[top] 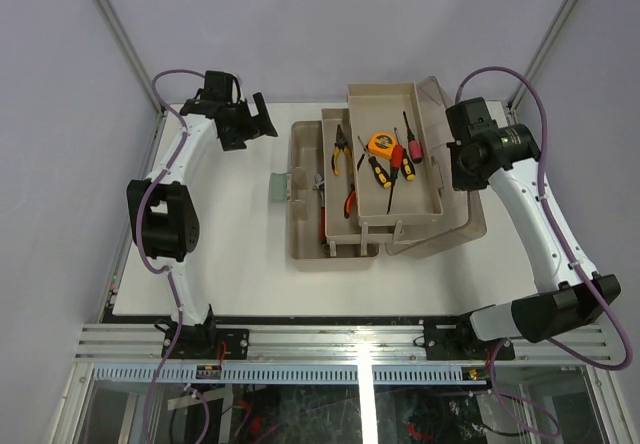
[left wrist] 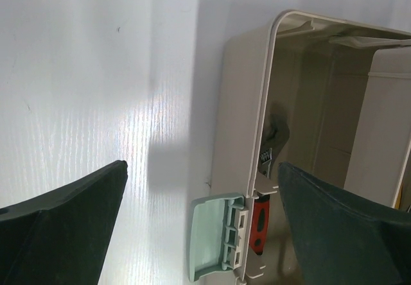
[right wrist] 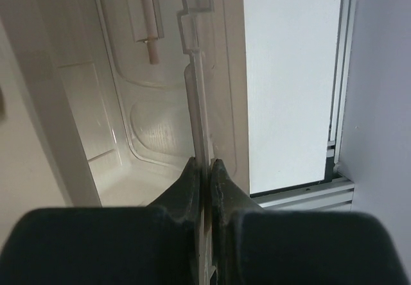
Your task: Pack the tool kit
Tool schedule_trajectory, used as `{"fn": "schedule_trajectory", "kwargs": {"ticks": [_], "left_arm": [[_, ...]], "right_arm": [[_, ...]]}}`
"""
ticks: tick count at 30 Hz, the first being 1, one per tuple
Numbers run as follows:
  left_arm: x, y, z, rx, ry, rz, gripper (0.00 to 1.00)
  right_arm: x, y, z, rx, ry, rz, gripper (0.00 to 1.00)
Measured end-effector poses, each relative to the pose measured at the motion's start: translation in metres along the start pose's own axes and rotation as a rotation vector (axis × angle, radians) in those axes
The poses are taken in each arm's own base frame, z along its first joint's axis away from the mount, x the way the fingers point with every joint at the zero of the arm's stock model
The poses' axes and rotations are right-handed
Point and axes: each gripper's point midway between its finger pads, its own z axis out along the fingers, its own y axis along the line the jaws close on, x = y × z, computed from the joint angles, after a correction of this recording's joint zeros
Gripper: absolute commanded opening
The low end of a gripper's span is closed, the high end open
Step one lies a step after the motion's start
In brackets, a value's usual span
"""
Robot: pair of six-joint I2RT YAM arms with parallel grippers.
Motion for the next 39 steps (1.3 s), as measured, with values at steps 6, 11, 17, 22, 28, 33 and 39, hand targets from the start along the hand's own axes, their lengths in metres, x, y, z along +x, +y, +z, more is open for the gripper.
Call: {"fn": "schedule_trajectory", "kwargs": {"ticks": [6,11,17,22,28,33,39], "left_arm": [[0.001,0.004,0.000,0.001,0.007,-0.016,1.00],[0.000,0.004,0.000,0.002,0.007,-0.023,1.00],[0.001,0.003,0.000,0.010,0.011,-0.027,1.00],[0.003,0.002,0.001,0.021,0.019,-0.033,1.00],[0.004,0.008,0.006,0.023,0.036,-0.064,1.00],[-0.002,0.019,0.005,0.020,0.033,-0.117,1.00],[-0.017,0.053,0.001,0.002,0.012,-0.216,1.00]], "right_arm": [[-0.009,0.008,-0.006,0.057,-0.005,-0.075,0.00],[-0.029,0.023,-0.016,0.142,-0.037,-0.188,0.00],[-0.065,0.057,-0.033,0.225,-0.125,-0.313,0.00],[-0.082,0.082,-0.036,0.323,-0.164,-0.425,0.00],[-0.091,0.109,-0.042,0.415,-0.244,-0.528,0.00],[-0.093,0.131,-0.053,0.485,-0.320,-0.609,0.00],[-0.091,0.156,-0.065,0.569,-0.398,-0.717,0.00]]}}
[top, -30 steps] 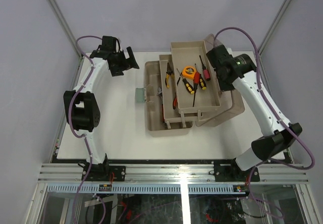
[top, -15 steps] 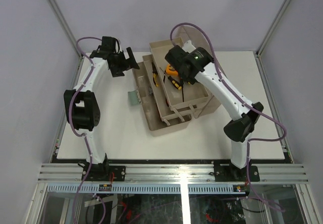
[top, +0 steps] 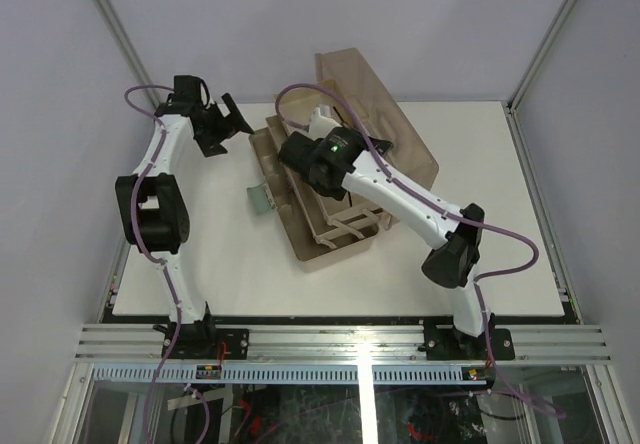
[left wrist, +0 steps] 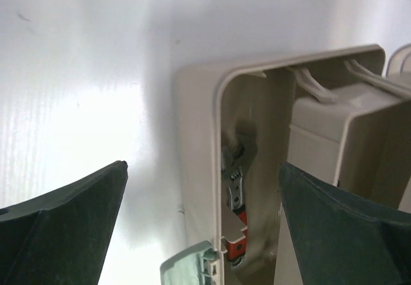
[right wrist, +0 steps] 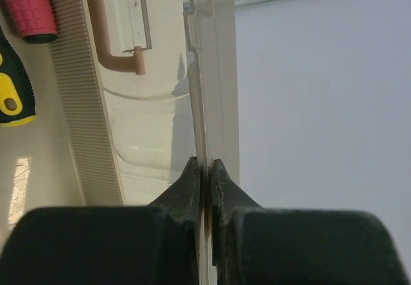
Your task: Pack the tool kit
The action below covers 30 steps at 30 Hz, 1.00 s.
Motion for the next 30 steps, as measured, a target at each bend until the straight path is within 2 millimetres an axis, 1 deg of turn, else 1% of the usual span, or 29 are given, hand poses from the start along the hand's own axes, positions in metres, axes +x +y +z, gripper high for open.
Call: {"fn": "schedule_trajectory", "kwargs": {"ticks": [3,8,11,15,16,18,19,21,23,24,25,26,27,30], "left_arm": [[-0.009,0.019,0.000,-0.019,-0.008,-0.042,1.00],[-0.018,0.038,-0.001,-0.040,-0.018,-0.078,1.00],[-0.021,0.043,-0.002,-0.044,-0.025,-0.087,1.00],[-0.022,0.044,-0.003,-0.045,-0.026,-0.089,1.00],[-0.022,0.044,-0.003,-0.045,-0.026,-0.090,1.00],[-0.022,0.044,-0.003,-0.044,-0.026,-0.090,1.00],[-0.022,0.044,-0.003,-0.043,-0.025,-0.090,1.00],[-0.022,0.044,-0.003,-0.043,-0.025,-0.091,1.00],[-0.022,0.045,-0.003,-0.044,-0.024,-0.093,1.00],[-0.021,0.046,-0.003,-0.045,-0.022,-0.094,1.00],[-0.020,0.047,-0.002,-0.047,-0.020,-0.095,1.00],[-0.019,0.048,-0.002,-0.049,-0.017,-0.097,1.00],[-0.018,0.049,-0.002,-0.050,-0.015,-0.098,1.00],[-0.017,0.051,-0.001,-0.054,-0.012,-0.102,1.00]], "right_arm": [[-0.006,0.005,-0.009,0.035,-0.038,-0.037,0.00],[-0.017,0.017,-0.023,0.074,-0.096,-0.079,0.00],[-0.025,0.026,-0.034,0.107,-0.135,-0.113,0.00],[-0.037,0.045,-0.049,0.176,-0.187,-0.187,0.00],[-0.039,0.050,-0.053,0.194,-0.199,-0.204,0.02],[-0.045,0.061,-0.062,0.229,-0.225,-0.236,0.11],[-0.048,0.068,-0.067,0.245,-0.237,-0.254,0.20],[-0.052,0.081,-0.075,0.265,-0.261,-0.275,0.45],[-0.055,0.101,-0.081,0.238,-0.284,-0.257,0.72],[-0.057,0.115,-0.085,0.207,-0.299,-0.234,0.80],[-0.059,0.128,-0.090,0.181,-0.313,-0.217,0.85],[-0.060,0.137,-0.095,0.175,-0.326,-0.224,0.88],[-0.061,0.138,-0.100,0.179,-0.338,-0.231,0.91],[-0.068,0.152,-0.113,0.091,-0.371,-0.142,0.94]]}}
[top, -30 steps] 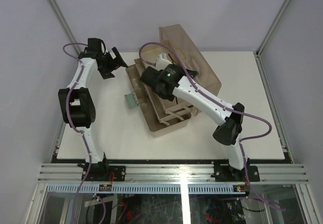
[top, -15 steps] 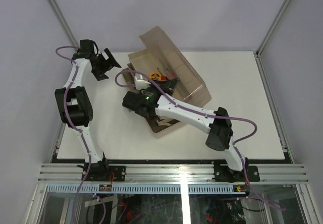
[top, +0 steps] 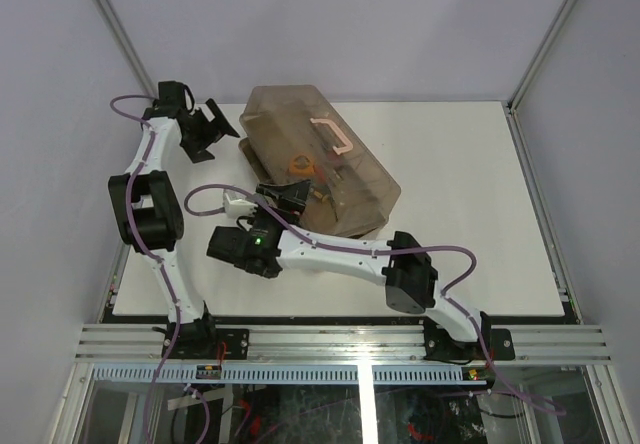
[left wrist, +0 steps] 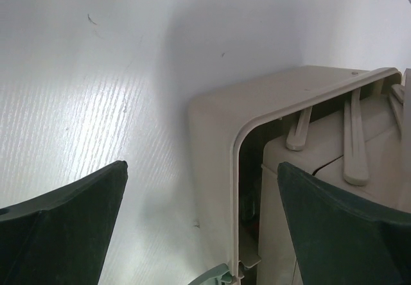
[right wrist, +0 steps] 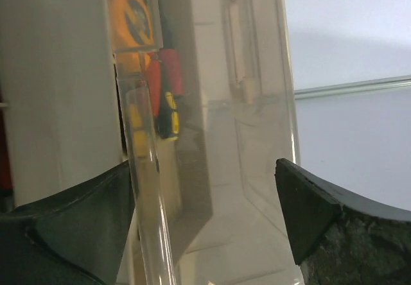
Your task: Pack the tool kit
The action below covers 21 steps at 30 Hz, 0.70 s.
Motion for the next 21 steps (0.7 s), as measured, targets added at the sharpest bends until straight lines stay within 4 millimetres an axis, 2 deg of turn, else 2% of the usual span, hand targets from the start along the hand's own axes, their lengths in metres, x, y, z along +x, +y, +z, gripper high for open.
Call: {"fn": "schedule_trajectory", "kwargs": {"ticks": [5,8,11,14,17,19,21], "left_arm": [[-0.006,0.008,-0.002,-0.018,-0.016,-0.013,1.00],[-0.016,0.023,-0.005,-0.055,-0.046,-0.032,1.00],[-0.028,0.042,-0.009,-0.103,-0.083,-0.059,1.00],[-0.037,0.055,-0.014,-0.141,-0.114,-0.078,1.00],[-0.040,0.058,-0.021,-0.150,-0.133,-0.082,1.00],[-0.035,0.055,-0.028,-0.144,-0.137,-0.080,1.00],[-0.023,0.052,-0.038,-0.132,-0.130,-0.083,1.00]], "right_arm": [[-0.016,0.007,-0.008,-0.134,-0.041,0.131,0.97],[-0.037,0.019,-0.020,-0.334,-0.099,0.272,0.97],[-0.055,0.016,-0.034,-0.470,-0.156,0.375,0.98],[-0.072,-0.003,-0.043,-0.547,-0.203,0.484,0.98],[-0.082,-0.030,-0.045,-0.601,-0.229,0.602,0.95],[-0.081,-0.048,-0.034,-0.624,-0.222,0.678,0.94],[-0.073,-0.067,-0.011,-0.633,-0.197,0.748,0.93]]}}
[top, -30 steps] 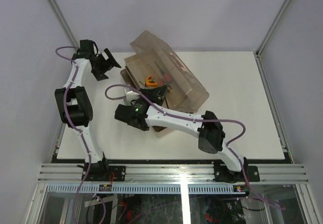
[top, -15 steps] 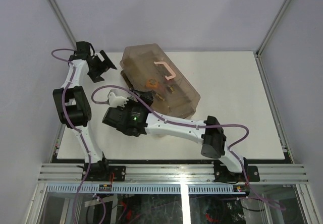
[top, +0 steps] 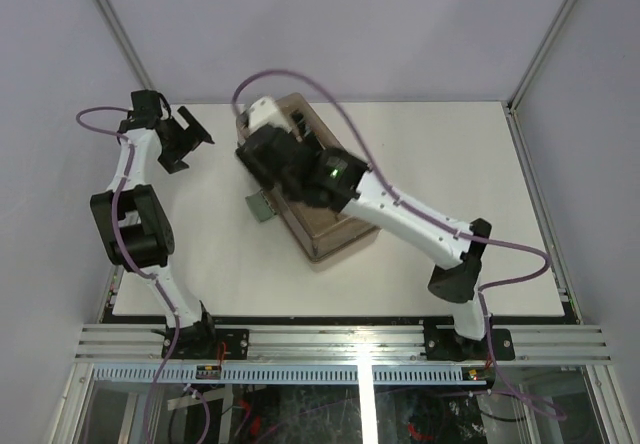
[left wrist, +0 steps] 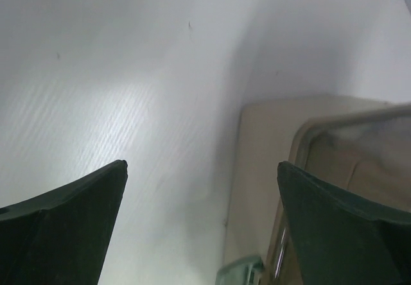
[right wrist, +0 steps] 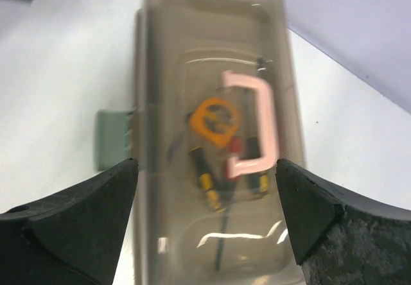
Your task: Pack the tool kit
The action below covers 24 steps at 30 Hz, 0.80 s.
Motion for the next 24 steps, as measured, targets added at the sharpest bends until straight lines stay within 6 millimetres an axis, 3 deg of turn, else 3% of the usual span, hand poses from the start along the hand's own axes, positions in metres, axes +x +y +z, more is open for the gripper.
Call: {"fn": "schedule_trajectory", "kwargs": {"ticks": [5,7,9,12,18,24], "left_arm": [[0.048,0.004,-0.028,0.046,0.071,-0.033,1.00],[0.070,0.007,-0.035,0.072,0.119,-0.052,1.00],[0.095,0.010,-0.038,0.101,0.178,-0.078,1.00],[0.130,0.016,-0.041,0.138,0.259,-0.122,1.00],[0.189,0.021,-0.046,0.245,0.386,-0.206,1.00],[0.221,0.015,-0.045,0.421,0.431,-0.272,1.00]], "right_arm": [[-0.003,-0.105,0.040,0.060,0.055,0.182,0.93],[0.010,-0.144,0.057,0.079,0.100,0.234,0.93],[0.028,-0.164,0.069,0.068,0.152,0.260,0.93],[0.048,-0.162,0.077,-0.001,0.216,0.269,0.92],[0.054,-0.123,0.077,-0.177,0.255,0.270,0.88],[0.056,-0.097,0.085,-0.286,0.269,0.303,0.86]]}}
